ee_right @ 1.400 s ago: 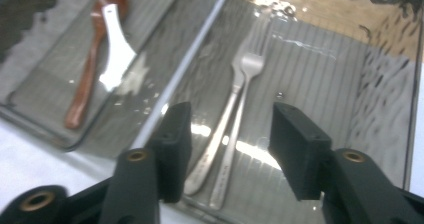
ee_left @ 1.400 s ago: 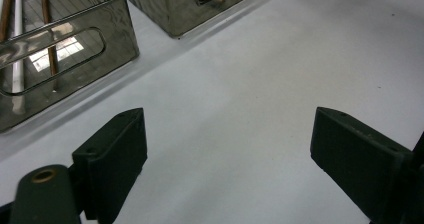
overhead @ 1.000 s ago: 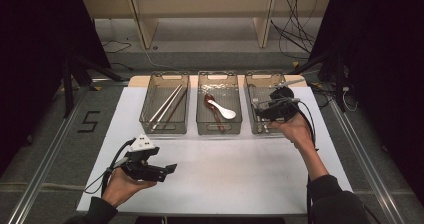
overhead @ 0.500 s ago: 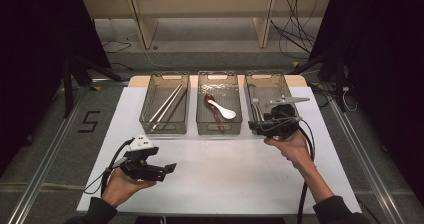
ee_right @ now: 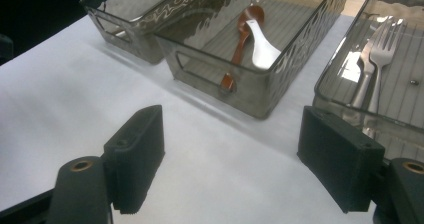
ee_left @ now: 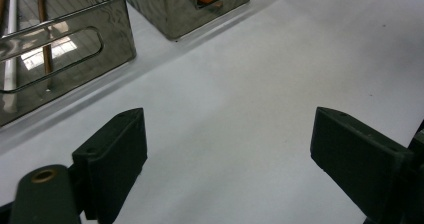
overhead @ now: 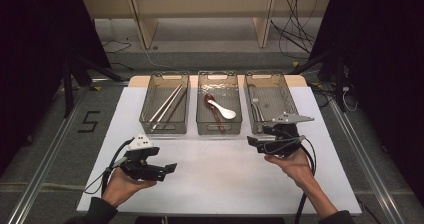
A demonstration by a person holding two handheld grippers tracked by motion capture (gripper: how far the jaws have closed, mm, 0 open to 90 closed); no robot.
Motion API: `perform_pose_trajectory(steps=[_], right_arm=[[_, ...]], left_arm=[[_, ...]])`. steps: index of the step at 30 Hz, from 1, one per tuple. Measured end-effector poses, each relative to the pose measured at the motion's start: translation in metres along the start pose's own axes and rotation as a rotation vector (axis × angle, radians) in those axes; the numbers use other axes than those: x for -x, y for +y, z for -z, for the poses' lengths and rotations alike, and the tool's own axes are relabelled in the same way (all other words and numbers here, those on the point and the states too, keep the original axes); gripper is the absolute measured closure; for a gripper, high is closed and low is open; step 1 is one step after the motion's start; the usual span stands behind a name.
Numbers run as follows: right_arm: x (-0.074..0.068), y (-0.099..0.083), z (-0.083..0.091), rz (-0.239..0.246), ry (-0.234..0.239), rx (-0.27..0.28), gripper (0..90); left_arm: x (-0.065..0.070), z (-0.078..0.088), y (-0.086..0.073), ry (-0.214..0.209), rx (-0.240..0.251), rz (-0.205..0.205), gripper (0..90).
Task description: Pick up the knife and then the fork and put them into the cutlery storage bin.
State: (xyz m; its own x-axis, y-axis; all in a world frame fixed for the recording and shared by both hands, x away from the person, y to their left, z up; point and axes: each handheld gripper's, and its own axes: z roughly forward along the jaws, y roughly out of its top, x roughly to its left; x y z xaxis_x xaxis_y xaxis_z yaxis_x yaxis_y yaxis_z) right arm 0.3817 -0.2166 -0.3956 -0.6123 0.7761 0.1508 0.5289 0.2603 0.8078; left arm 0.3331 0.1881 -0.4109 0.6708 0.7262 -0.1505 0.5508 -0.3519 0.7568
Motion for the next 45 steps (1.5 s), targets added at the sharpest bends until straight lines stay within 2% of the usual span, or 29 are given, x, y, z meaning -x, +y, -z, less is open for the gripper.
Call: perform_pose_trajectory(steps=[10, 16, 22, 25, 35, 45], right_arm=[[-0.01, -0.019, 0.013, -0.005, 0.015, 0.033, 25.0], [-0.015, -0.031, 0.02, 0.003, 0.014, 0.052, 24.8], [-0.019, -0.041, 0.025, -0.015, 0.02, 0.063, 21.3], [-0.021, -0.043, 0.027, -0.012, 0.023, 0.072, 20.3], [-0.028, -0.047, 0.031, 0.003, 0.021, 0.076, 19.0], [-0.029, -0.048, 0.033, 0.008, 0.021, 0.096, 19.0]], left_arm=[[0.002, 0.003, 0.0, -0.032, 0.025, -0.005, 14.2], [0.002, 0.005, 0.0, -0.045, 0.054, 0.009, 14.2], [0.003, 0.006, 0.0, -0.053, 0.055, 0.001, 14.2], [0.003, 0.008, 0.0, -0.067, 0.065, 0.001, 14.2], [0.006, 0.013, -0.003, -0.067, 0.101, -0.011, 13.9], [0.006, 0.013, -0.003, -0.064, 0.112, -0.016, 13.9]])
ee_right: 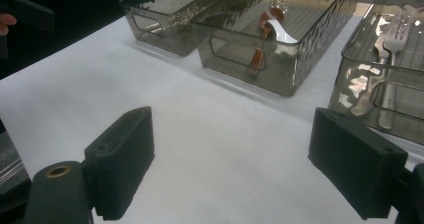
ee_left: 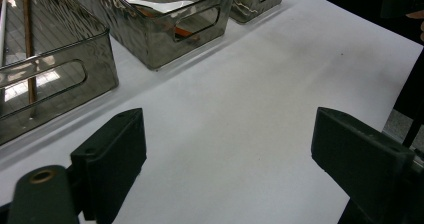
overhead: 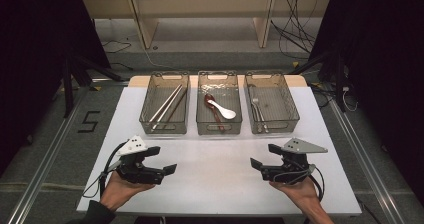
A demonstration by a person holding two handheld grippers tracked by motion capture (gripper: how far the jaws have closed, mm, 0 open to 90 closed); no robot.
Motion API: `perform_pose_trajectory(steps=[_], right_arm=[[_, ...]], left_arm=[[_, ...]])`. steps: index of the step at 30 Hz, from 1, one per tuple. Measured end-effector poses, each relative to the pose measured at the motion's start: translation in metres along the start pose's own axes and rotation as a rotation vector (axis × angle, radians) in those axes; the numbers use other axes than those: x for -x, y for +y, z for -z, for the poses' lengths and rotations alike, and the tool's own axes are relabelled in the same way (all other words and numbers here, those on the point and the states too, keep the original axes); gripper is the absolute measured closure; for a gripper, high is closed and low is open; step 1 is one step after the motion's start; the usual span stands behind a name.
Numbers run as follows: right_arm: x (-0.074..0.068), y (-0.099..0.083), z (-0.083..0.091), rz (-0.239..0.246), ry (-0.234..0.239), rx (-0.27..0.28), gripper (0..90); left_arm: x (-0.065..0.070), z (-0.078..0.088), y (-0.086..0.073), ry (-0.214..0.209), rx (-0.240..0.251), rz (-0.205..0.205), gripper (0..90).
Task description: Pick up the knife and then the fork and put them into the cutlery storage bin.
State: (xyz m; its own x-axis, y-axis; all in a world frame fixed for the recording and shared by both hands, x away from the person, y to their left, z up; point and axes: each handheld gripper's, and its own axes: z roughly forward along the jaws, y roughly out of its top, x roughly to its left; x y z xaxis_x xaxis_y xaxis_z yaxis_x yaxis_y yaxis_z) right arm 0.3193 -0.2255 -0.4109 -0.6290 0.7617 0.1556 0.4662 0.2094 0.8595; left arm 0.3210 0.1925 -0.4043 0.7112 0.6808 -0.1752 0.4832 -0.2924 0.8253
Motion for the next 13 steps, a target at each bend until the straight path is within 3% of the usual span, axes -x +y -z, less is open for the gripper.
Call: perform_pose_trajectory(steps=[13], right_arm=[[-0.0001, 0.0008, 0.0005, 0.005, 0.001, 0.012, 19.0]], left_arm=[[-0.0003, -0.0004, -0.0005, 0.003, 0.001, -0.004, 13.9]])
